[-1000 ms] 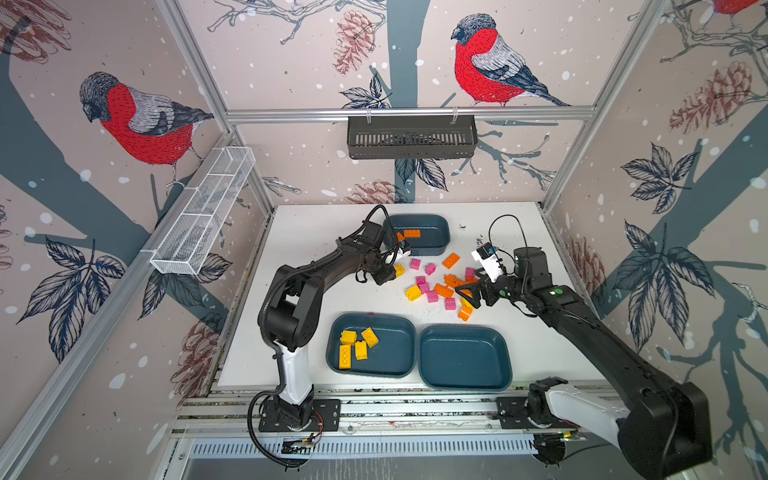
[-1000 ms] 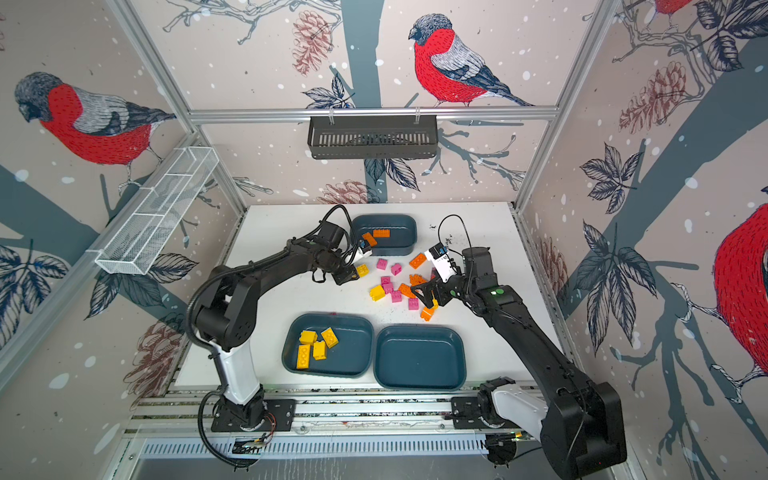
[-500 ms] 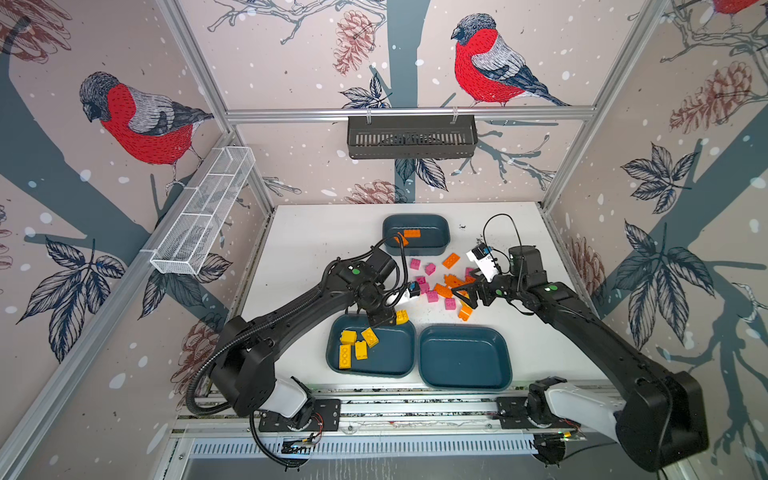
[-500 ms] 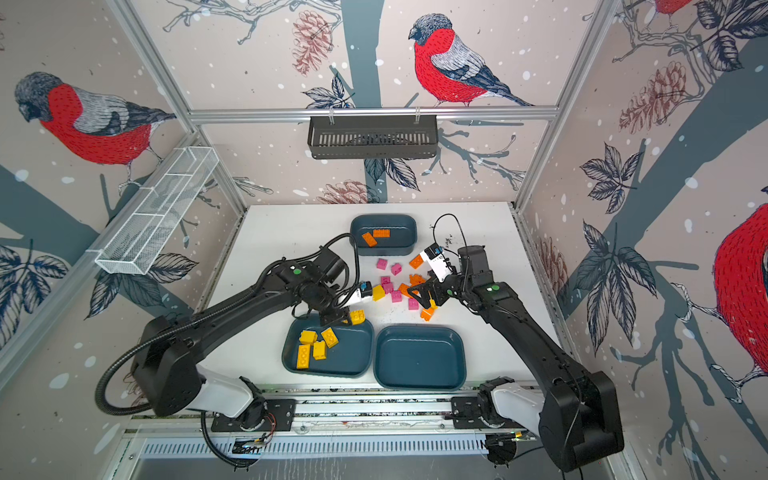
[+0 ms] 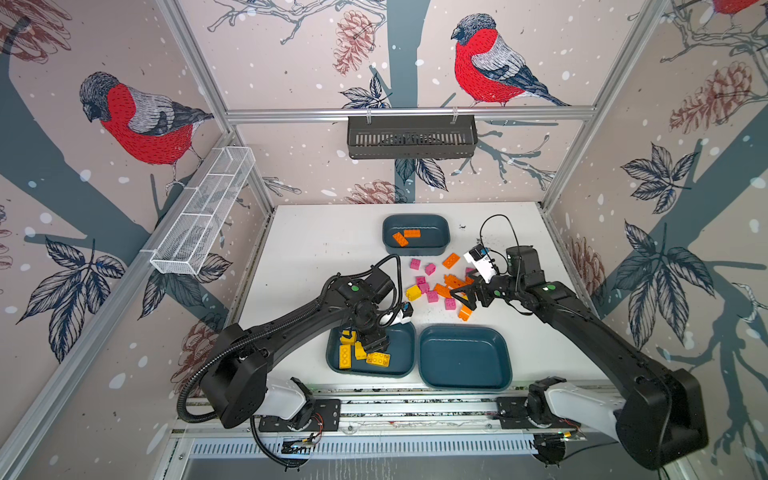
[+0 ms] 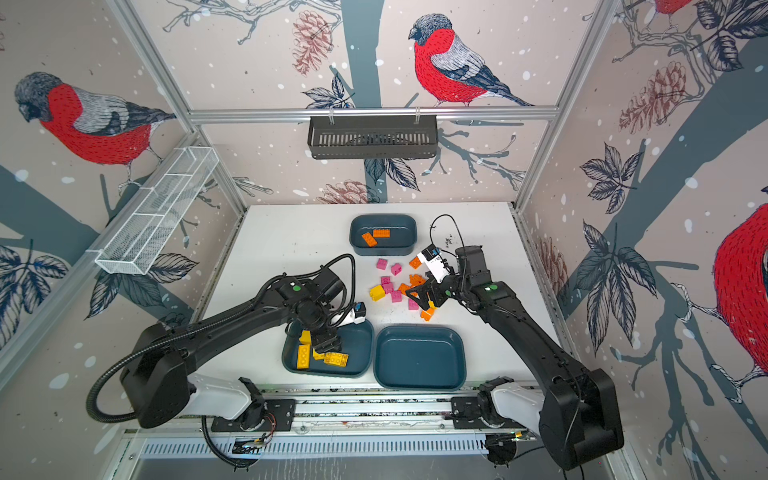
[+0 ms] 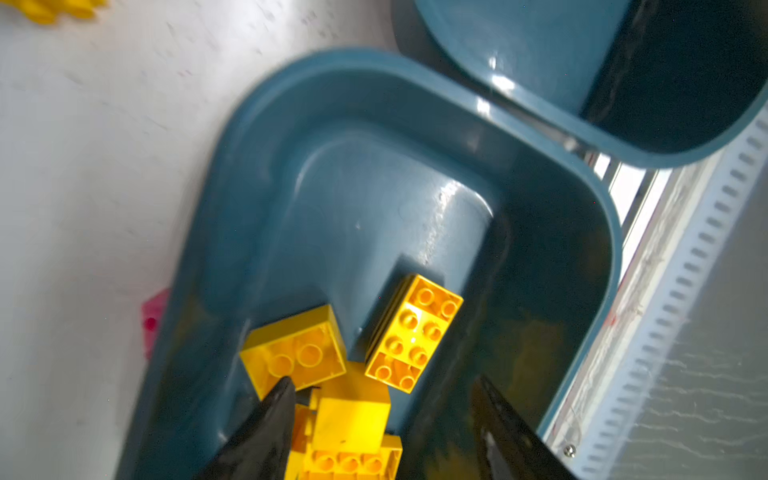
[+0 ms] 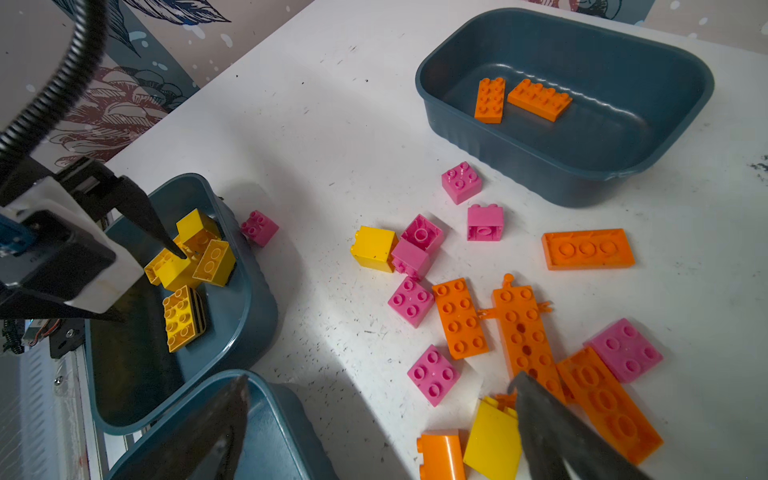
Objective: Sort the legos into containers by color
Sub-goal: 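Carry the yellow 2x4 brick into the nearer teal bin and release, then move the open left gripper back over the pink bricks in the pile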
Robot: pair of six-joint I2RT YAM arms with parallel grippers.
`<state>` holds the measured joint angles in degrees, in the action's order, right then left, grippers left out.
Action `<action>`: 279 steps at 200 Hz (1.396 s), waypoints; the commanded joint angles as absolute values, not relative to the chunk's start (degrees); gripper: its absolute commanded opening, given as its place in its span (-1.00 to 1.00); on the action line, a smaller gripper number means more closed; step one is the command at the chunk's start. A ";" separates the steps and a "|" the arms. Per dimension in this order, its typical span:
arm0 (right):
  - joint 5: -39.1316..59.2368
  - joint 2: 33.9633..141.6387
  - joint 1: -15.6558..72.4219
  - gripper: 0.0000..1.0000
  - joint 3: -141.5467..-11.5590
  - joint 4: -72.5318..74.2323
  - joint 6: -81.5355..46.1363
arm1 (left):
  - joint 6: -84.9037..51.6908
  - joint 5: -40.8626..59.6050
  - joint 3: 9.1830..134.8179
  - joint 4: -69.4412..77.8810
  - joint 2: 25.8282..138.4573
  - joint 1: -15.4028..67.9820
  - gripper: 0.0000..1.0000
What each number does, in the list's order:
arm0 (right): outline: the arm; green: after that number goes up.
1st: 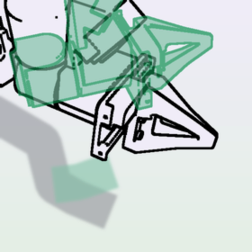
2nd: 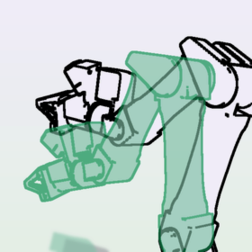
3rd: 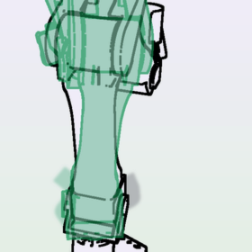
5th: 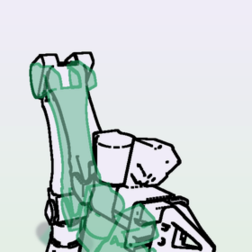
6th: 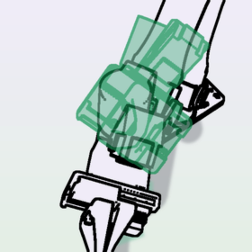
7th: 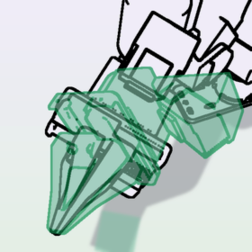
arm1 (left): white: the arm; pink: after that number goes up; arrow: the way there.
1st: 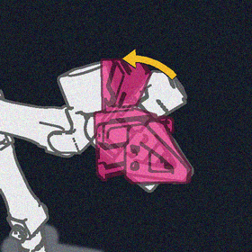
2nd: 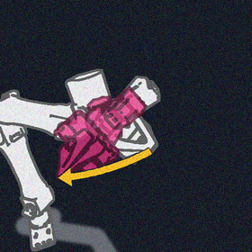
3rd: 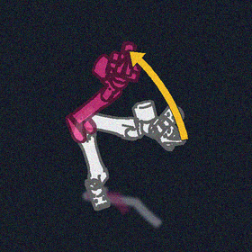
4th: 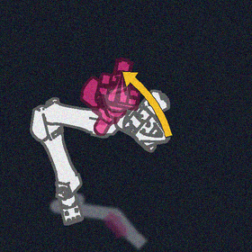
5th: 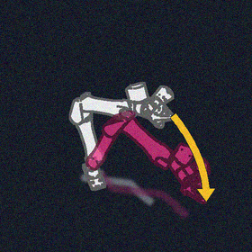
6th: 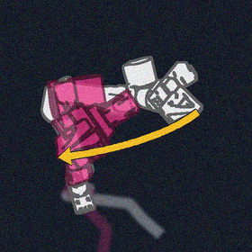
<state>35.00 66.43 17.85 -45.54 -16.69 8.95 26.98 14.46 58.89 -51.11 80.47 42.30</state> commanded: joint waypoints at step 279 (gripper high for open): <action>31.64 78.55 15.36 0.98 -49.54 1.72 -2.30 | 10.85 13.63 83.15 -52.18 110.13 24.17 0.76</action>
